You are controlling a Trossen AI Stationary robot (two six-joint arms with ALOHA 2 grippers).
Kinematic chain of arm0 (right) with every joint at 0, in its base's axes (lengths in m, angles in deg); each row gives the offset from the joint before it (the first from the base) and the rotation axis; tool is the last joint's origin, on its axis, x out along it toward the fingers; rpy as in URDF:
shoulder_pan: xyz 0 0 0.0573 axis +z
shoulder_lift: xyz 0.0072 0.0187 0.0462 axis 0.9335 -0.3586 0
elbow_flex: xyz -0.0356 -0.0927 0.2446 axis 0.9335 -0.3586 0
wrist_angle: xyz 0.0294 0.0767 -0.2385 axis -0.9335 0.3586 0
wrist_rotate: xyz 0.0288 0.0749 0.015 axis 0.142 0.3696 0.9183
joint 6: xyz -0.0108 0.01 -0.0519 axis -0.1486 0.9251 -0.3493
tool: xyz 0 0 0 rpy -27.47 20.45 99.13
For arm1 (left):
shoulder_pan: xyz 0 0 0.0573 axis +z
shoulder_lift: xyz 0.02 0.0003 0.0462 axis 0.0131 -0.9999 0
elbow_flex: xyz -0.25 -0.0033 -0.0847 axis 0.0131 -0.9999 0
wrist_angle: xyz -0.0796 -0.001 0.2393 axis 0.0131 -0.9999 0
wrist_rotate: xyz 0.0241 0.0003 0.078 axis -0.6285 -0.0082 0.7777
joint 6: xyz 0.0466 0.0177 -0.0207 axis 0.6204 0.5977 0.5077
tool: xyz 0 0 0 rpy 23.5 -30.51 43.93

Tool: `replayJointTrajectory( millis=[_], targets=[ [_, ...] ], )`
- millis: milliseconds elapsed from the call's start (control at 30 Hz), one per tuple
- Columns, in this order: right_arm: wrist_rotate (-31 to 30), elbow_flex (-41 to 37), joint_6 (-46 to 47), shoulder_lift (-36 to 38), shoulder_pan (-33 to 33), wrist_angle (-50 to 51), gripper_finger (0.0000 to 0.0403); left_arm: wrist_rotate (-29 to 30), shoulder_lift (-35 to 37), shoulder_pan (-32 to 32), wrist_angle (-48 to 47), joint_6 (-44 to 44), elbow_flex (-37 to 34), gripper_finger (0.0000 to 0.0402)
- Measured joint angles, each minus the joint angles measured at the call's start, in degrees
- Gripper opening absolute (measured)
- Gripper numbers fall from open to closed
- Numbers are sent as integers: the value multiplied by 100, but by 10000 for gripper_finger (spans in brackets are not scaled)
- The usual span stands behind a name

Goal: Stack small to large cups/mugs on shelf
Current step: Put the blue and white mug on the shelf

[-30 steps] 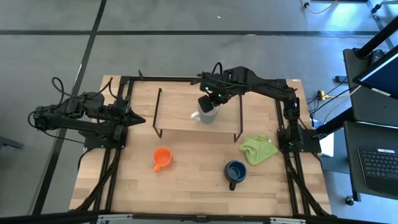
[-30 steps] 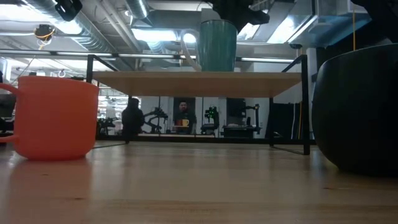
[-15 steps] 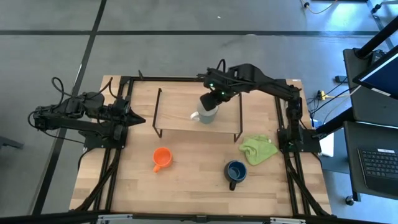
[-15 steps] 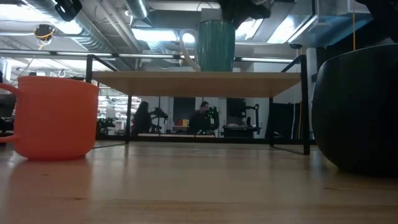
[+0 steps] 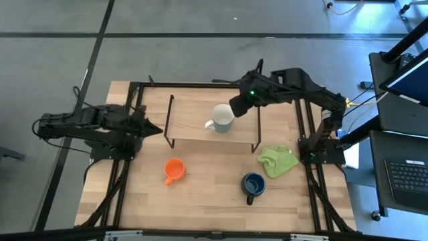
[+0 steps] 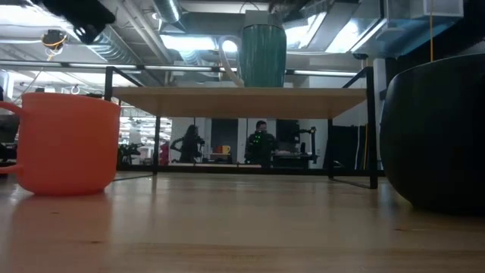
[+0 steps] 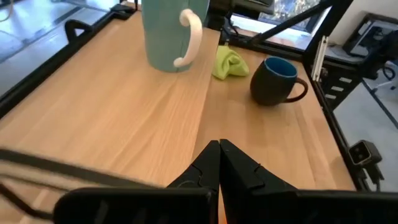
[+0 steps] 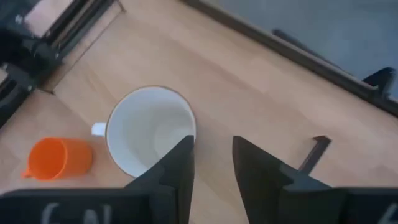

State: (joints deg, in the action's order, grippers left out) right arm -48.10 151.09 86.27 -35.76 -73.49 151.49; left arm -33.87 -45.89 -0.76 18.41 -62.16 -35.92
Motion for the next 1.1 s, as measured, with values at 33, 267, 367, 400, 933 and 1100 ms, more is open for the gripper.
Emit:
replayJointTrajectory(
  millis=[33,267,367,400,933,1100],
  targets=[
    [-158,-39,44,39,60,1,106,-19,-110,-1,181,25,-49,0],
    [-512,-203,508,54,370,-6,48,-5,-1133,270,1848,545,-58,0],
    [-500,-306,771,49,547,3,17,-163,-1686,550,2055,630,-56,0],
    [-500,-313,815,46,628,1,9,-304,-1884,645,2136,633,-56,0],
    [-1432,-316,2076,252,1877,-9,8,-1780,-4286,1522,3428,1357,685,0],
    [-1515,-489,2305,253,2026,-4,4,-2046,-4644,1534,3679,1370,830,0]
  ],
)
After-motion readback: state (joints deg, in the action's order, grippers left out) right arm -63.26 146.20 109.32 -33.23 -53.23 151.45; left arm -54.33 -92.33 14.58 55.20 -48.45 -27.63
